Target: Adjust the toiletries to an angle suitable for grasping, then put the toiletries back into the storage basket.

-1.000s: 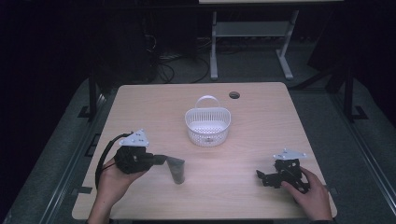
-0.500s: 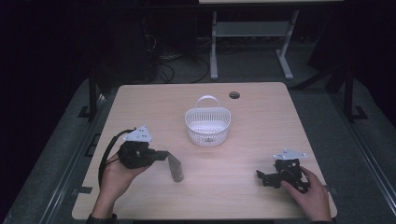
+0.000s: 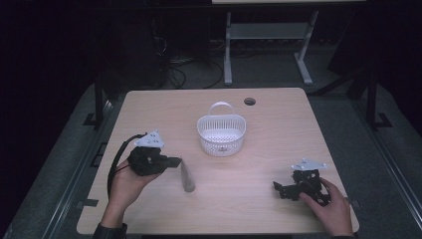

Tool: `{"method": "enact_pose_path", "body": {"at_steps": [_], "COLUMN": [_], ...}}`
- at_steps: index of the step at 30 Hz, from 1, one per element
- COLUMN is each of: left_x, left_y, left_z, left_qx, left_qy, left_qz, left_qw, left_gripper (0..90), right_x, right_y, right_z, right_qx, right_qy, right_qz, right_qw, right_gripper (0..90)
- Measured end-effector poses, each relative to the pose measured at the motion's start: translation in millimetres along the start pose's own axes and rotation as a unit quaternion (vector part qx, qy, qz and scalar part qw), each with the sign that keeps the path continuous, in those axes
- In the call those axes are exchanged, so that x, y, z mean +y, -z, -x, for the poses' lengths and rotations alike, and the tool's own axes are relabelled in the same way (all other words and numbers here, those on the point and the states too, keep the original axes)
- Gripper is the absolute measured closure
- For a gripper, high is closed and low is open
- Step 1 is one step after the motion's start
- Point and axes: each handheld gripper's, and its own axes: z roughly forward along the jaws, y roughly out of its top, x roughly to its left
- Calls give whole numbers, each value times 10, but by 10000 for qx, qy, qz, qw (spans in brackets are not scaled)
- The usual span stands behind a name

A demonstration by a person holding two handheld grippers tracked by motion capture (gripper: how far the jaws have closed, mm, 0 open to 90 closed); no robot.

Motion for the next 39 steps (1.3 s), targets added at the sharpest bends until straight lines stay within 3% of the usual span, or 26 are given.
{"method": "enact_pose_path", "body": {"at_steps": [5,11,12,18,24,39], "left_x": [-45,-87,-93,-106,-80,42], "left_y": [43,99,107,122,106,-15], "left_z": [-17,-18,-20,-3,33,101], "left_qx": [-31,6,-12,25,34,-35], "left_qy": [-9,26,30,49,28,-129], "left_qz": [0,-31,-39,-84,-123,-272], "left_qw": [10000,10000,10000,9999,9999,9995], "left_gripper": [887,662,662,335,178,126], "right_x": [0,0,0,0,0,0], "right_y": [1,0,0,0,0,0], "right_z": [0,-1,-1,-1,-1,-1], "right_qx": [5,-1,-2,-1,-1,5], "right_qy": [-3,-6,-7,-6,-7,-9], "right_qz": [0,1,1,1,1,1], "right_qw": [10000,10000,10000,10000,10000,10000], "right_gripper": [0,0,0,0,0,0]}}
